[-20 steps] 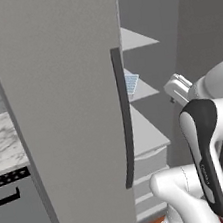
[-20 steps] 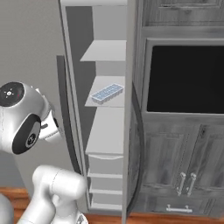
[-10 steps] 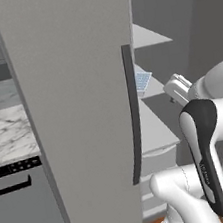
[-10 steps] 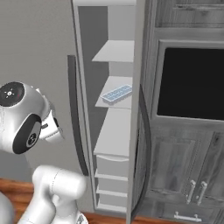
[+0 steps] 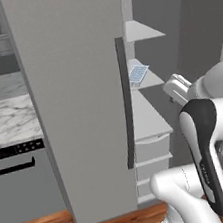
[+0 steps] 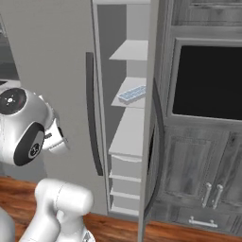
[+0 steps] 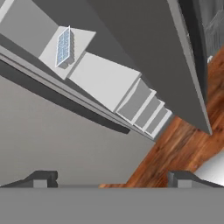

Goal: The ice cube tray has been filled with water. Take the tray and place it in the freezer to make ice. Close the freezer door after placing the tray.

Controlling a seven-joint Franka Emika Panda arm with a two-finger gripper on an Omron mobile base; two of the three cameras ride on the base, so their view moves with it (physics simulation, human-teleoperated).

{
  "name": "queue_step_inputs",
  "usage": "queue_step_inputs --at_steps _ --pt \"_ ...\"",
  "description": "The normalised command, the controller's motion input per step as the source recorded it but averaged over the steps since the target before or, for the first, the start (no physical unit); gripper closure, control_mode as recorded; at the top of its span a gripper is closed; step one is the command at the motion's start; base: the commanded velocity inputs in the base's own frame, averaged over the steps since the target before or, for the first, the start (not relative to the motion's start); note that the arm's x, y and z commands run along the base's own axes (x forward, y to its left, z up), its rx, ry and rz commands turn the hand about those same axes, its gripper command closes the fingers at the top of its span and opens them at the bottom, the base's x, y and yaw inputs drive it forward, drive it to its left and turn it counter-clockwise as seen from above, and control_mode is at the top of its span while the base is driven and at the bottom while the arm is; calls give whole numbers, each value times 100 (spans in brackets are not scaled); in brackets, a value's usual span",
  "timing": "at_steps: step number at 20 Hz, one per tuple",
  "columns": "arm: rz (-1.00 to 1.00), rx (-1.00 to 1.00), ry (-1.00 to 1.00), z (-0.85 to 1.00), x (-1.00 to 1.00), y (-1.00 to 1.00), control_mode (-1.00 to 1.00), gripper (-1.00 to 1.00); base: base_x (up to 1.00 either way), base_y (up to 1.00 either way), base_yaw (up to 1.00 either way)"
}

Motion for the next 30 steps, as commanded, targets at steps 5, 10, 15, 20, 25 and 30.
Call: queue_step_inputs --at_steps 5,10,15,20,25,30 --pt "0 0 0 0 0 0 100 -100 -46 -10 0" --pt "0 0 -1 0 0 0 -100 -100 -10 -1 0" --pt "0 0 -1 0 -4 0 -100 -100 0 0 0" --pt "0 0 -1 0 -19 -3 -100 -100 0 0 0" --pt "-4 0 -7 0 -56 -48 -100 -100 0 0 0" --pt "-8 1 -8 -3 -58 -88 -100 -100 0 0 0"
